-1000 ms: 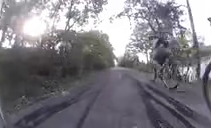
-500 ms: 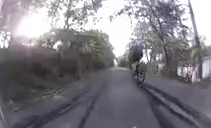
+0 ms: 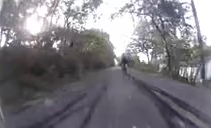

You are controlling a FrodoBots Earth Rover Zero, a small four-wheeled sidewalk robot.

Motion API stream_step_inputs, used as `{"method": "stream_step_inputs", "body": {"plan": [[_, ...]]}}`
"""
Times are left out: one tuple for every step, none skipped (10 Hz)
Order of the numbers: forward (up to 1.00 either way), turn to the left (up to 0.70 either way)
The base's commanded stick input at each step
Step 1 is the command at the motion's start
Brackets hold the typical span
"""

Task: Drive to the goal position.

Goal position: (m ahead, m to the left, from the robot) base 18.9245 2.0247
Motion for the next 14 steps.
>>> {"method": "stream_step_inputs", "body": {"plan": [[0.7,0.0],[0.7,-0.03],[0.7,-0.23],[0.7,-0.3],[0.7,-0.34],[0.7,-0.17],[0.7,0.0],[0.7,0.0],[0.7,0.0],[0.7,0.0],[0.7,0.0],[0.7,0.0],[0.7,0.0],[0.7,0.0]]}}
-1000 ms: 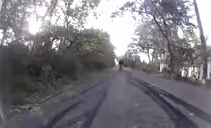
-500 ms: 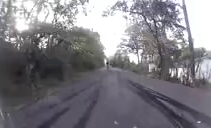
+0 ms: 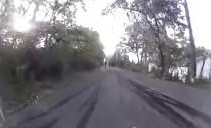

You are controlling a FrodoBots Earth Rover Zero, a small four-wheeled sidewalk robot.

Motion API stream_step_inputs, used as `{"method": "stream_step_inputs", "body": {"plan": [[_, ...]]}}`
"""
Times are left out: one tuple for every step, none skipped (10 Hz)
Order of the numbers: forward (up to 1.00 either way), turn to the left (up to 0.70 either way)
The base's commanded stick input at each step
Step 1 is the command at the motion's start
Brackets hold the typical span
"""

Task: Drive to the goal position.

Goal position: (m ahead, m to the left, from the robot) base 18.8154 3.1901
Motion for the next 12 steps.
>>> {"method": "stream_step_inputs", "body": {"plan": [[0.7,0.0],[0.7,0.0],[0.7,0.0],[0.7,0.0],[0.7,0.0],[0.7,0.0],[0.7,0.0],[0.7,0.0],[0.7,0.0],[0.7,0.0],[0.7,0.0],[0.7,0.0]]}}
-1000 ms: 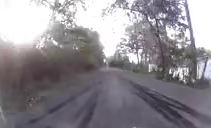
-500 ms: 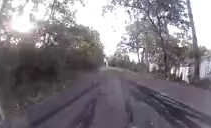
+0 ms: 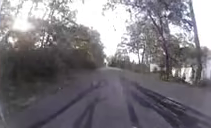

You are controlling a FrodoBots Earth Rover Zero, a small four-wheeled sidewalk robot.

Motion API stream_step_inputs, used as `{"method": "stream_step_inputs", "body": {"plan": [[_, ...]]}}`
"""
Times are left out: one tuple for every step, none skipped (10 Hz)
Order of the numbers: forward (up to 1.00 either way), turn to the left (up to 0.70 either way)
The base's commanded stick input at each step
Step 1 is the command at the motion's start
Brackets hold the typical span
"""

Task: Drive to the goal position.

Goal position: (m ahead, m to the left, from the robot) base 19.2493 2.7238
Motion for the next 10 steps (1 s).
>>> {"method": "stream_step_inputs", "body": {"plan": [[0.7,0.0],[0.7,0.0],[0.7,0.0],[0.7,0.0],[0.7,0.0],[0.7,0.0],[0.7,0.0],[0.7,0.0],[0.7,0.0],[0.7,0.0]]}}
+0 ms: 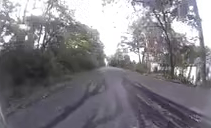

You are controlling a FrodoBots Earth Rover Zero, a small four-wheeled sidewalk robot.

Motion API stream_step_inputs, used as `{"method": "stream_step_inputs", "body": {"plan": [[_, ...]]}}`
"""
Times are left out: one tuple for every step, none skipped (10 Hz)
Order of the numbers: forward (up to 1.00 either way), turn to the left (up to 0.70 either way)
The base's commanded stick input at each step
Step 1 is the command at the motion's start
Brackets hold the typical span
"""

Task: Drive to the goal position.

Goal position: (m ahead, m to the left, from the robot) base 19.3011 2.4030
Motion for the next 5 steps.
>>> {"method": "stream_step_inputs", "body": {"plan": [[0.7,0.0],[0.7,0.0],[0.7,0.0],[0.7,0.0],[0.7,0.0]]}}
